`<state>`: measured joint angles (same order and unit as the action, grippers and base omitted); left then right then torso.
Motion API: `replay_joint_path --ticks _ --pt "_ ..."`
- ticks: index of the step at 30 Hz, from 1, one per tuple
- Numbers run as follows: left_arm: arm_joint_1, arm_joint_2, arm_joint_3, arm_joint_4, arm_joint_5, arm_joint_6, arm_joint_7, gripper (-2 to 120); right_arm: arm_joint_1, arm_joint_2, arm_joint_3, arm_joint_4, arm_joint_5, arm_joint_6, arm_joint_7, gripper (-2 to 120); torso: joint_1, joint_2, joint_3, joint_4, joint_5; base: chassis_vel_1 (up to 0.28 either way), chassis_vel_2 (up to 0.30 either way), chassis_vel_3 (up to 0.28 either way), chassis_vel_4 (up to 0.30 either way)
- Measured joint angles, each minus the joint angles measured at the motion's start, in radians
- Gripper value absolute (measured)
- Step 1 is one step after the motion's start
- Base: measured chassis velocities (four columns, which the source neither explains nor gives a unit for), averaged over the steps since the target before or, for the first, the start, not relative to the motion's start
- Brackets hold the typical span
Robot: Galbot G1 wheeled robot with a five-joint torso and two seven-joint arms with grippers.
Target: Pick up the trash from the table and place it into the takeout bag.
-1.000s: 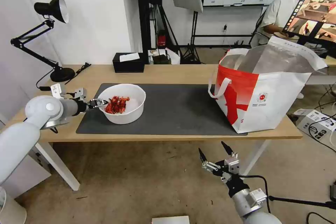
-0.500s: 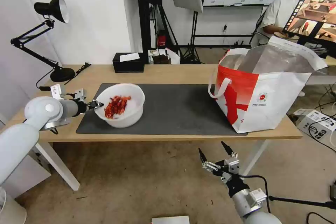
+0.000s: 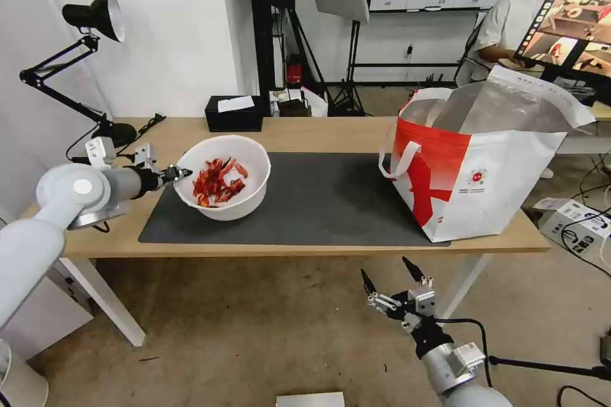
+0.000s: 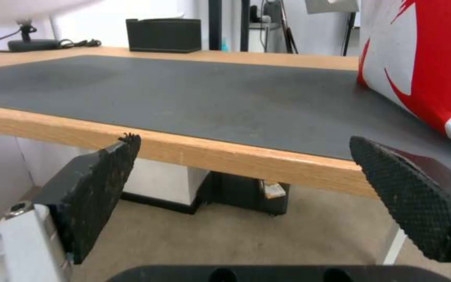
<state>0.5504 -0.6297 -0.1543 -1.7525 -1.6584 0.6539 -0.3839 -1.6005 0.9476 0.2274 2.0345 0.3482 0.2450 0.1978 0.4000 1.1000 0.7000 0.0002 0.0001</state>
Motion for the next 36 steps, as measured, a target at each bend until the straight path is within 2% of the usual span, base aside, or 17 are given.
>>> replay_joint_path --ticks 5,6,7,8,9,11,12,14,15,19,20,27,28,31,33,35,36 --pt "-0.067 -0.027 0.048 -0.075 0.003 -0.004 0.004 0 0.000 0.000 0.000 0.000 0.000 0.000 0.000 100 0.000 0.000 0.000 -0.0003 0.0002 0.000 0.000 0.000 0.000" --pt "-0.142 -0.060 0.118 -0.126 0.014 -0.011 0.008 0 0.000 0.000 0.000 0.000 0.000 0.000 0.000 100 0.000 0.000 0.000 -0.0003 0.0002 0.000 0.000 0.000 0.000" --pt "-0.142 -0.060 0.118 -0.126 0.014 -0.011 0.008 0 0.000 0.000 0.000 0.000 0.000 0.000 0.000 100 0.000 0.000 0.000 -0.0003 0.0002 0.000 0.000 0.000 0.000" --pt "-0.228 -0.085 0.199 -0.135 0.028 -0.022 0.027 0 0.000 0.000 0.000 0.000 0.000 0.000 0.000 100 0.000 0.000 0.000 -0.0003 0.0002 0.000 0.000 0.000 0.000" --pt "-0.228 -0.085 0.199 -0.135 0.028 -0.022 0.027 0 0.000 0.000 0.000 0.000 0.000 0.000 0.000 100 0.000 0.000 0.000 -0.0003 0.0002 0.000 0.000 0.000 0.000" --pt "-0.344 -0.122 0.308 -0.110 0.034 -0.032 0.042 0 0.000 0.000 0.000 0.000 0.000 0.000 0.000 100 0.000 0.000 0.000 -0.0003 0.0002 0.000 0.000 0.000 0.000" --pt "-0.344 -0.122 0.308 -0.110 0.034 -0.032 0.042 0 0.000 0.000 0.000 0.000 0.000 0.000 0.000 100 0.000 0.000 0.000 -0.0003 0.0002 0.000 0.000 0.000 0.000" --pt "-0.438 -0.169 0.386 -0.064 0.034 -0.032 0.042 0 0.000 0.000 0.000 0.000 0.000 0.000 0.000 100 0.000 0.000 0.000 -0.0001 0.0001 0.000 0.000 0.000 0.000" --pt "-0.438 -0.169 0.386 -0.064 0.034 -0.032 0.042 0 0.000 0.000 0.000 0.000 0.000 0.000 0.000 100 0.000 0.000 0.000 -0.0001 0.0001 0.000 0.000 0.000 0.000" --pt "-0.585 -0.266 0.473 0.019 0.014 -0.032 0.042 0 0.000 0.000 0.000 0.000 0.000 0.000 0.000 100 0.000 0.000 0.000 -0.0004 0.0005 0.000 0.000 0.000 0.000" --pt "-0.585 -0.266 0.473 0.019 0.014 -0.032 0.042 0 0.000 0.000 0.000 0.000 0.000 0.000 0.000 100 0.000 0.000 0.000 -0.0004 0.0005 0.000 0.000 0.000 0.000" --pt "-0.728 -0.430 0.506 0.166 -0.020 -0.031 0.025 0 0.000 0.000 0.000 0.000 0.000 0.000 0.000 100 0.000 0.000 0.000 -0.0003 0.0002 0.000 0.000 0.000 0.000" --pt "-0.728 -0.430 0.506 0.166 -0.020 -0.031 0.025 0 0.000 0.000 0.000 0.000 0.000 0.000 0.000 100 0.000 0.000 0.000 -0.0003 0.0002 0.000 0.000 0.000 0.000" --pt "-0.766 -0.507 0.515 0.229 -0.029 -0.030 0.010 0 0.000 0.000 0.000 0.000 0.000 0.000 0.000 100 0.000 0.000 0.000 -0.0003 0.0002 0.000 0.000 0.000 0.000" --pt "-0.772 -0.523 0.516 0.243 -0.030 -0.030 0.005 0 0.000 0.000 0.000 0.000 0.000 0.000 0.000 100 0.000 0.000 0.000 -0.0003 0.0002 0.000 0.000 0.000 0.000" --pt "-0.791 -0.587 0.520 0.304 -0.031 -0.031 -0.015 0 0.000 0.000 0.000 0.000 0.000 0.000 0.000 100 0.000 0.000 0.000 -0.0002 0.0001 0.000 0.000 0.000 0.000" --pt "-0.791 -0.587 0.520 0.304 -0.031 -0.031 -0.015 0 0.000 0.000 0.000 0.000 0.000 0.000 0.000 100 0.000 0.000 0.000 -0.0002 0.0001 0.000 0.000 0.000 0.000"
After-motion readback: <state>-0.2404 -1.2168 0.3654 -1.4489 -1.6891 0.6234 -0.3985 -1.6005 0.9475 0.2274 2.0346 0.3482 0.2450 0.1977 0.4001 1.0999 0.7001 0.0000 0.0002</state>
